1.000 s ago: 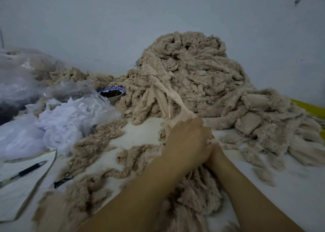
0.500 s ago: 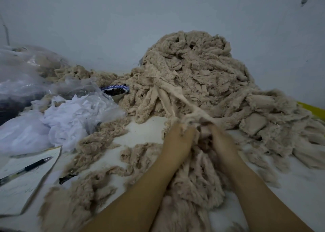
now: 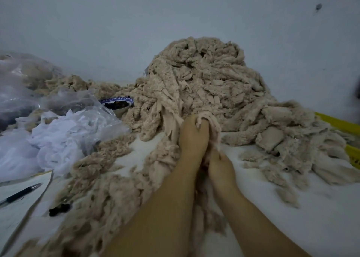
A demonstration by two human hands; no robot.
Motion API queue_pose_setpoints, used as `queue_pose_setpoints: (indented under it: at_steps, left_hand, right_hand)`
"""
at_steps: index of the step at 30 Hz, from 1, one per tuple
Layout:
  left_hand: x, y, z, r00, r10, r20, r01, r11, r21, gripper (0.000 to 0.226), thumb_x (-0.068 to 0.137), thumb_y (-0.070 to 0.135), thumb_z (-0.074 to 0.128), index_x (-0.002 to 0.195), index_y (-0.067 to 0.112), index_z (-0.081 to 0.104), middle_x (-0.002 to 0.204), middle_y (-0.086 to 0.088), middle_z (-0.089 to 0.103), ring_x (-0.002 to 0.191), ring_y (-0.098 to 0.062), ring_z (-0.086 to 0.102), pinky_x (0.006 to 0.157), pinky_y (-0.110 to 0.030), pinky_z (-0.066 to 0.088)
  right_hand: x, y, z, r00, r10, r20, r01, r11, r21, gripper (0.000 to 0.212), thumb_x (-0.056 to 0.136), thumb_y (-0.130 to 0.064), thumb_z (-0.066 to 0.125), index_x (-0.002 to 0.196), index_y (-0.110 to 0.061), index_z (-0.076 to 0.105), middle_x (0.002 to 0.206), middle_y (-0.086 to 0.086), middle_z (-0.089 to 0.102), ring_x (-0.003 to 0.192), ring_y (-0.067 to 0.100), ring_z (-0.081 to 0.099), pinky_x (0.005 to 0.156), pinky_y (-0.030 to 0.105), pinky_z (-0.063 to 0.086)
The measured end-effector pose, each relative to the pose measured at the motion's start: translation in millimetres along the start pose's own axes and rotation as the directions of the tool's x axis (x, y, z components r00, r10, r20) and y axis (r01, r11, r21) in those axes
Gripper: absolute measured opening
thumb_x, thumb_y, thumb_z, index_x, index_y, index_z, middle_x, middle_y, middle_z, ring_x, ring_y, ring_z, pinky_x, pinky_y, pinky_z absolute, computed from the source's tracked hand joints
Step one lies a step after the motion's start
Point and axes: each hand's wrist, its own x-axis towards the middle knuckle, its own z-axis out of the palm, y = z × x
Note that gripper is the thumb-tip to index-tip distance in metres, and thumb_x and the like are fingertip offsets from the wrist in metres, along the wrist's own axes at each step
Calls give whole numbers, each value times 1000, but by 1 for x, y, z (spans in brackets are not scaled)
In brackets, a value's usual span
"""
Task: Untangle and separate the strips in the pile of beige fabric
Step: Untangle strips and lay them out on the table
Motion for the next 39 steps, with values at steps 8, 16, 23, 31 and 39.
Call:
queue_pose_setpoints:
  at_steps: [8,16,23,31,39]
  left_hand:
    - [-41,-21,-32,994,80,-73,-83,996,-39,22,95,19,54,74,22,47,82,-1,51,77,-19,49,67,-32,38]
    - [-16,9,-26,913,-408,22,389,851,-353,16,94,25,47,101,24,62,93,-4,63,67,-13,54,56,-27,40]
    - [43,-27,-10,983,23,184,-71,964,256,15,95,19,50,84,10,53,88,-9,57,82,-26,55,67,-36,41]
    - [-19,-36,-58,964,260,-47,-257,965,58,20,89,33,48,71,32,38,75,11,43,68,-6,42,58,-18,31]
    - [32,7,-40,988,130,77,-140,980,141,17,91,28,54,81,24,40,89,3,41,75,-16,42,59,-30,30]
  right_hand:
    - [41,-8,5,996,-85,-14,83,991,-103,31,102,-29,40,79,-16,57,82,9,61,77,24,58,67,36,47]
    - [37,-18,35,988,-153,-6,153,988,38,19,103,-25,44,92,-11,51,82,7,58,70,19,54,70,39,45]
    - [38,-9,33,987,-162,-15,161,985,-62,23,105,-31,39,85,-23,45,74,2,53,61,13,49,50,25,32]
    - [34,-10,41,978,-206,40,210,971,-118,21,103,-28,45,96,-10,55,86,7,61,73,19,56,65,32,46]
    - [34,-11,41,981,-189,43,189,982,2,24,101,-23,47,77,-20,46,68,4,49,59,17,43,56,34,37]
